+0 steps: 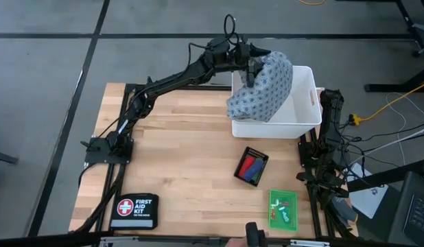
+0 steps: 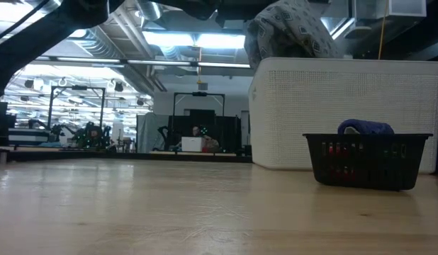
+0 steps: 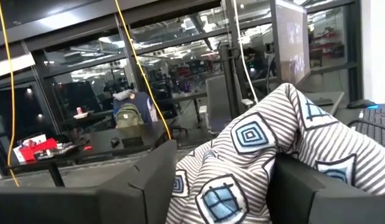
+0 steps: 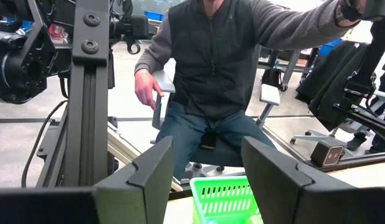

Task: Pick & place medical supplies in basket/bin
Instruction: Put the gray patient gown into the white bin, then return to Home Position

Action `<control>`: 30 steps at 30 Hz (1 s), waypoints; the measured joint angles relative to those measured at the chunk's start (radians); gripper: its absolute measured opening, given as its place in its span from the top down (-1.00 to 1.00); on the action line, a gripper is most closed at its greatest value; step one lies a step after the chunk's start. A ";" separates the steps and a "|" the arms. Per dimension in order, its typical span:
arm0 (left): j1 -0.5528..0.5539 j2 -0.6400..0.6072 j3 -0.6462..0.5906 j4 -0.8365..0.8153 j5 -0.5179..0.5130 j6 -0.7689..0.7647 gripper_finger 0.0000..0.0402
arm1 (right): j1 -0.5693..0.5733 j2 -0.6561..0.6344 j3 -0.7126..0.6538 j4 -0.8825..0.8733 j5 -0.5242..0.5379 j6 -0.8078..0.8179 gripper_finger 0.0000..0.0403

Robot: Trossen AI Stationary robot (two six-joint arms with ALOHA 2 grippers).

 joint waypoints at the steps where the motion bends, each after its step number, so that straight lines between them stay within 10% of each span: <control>1: 0.001 0.000 0.000 0.000 0.000 0.001 -0.04 | 0.000 0.000 0.000 0.000 0.000 0.000 0.06; 15: -0.005 0.001 0.000 0.031 0.011 0.051 -0.23 | 0.000 0.000 0.000 0.000 0.000 0.000 0.06; 30: -0.050 0.002 0.000 -0.277 -0.110 0.599 -0.21 | 0.000 0.000 0.000 0.000 0.000 0.000 0.06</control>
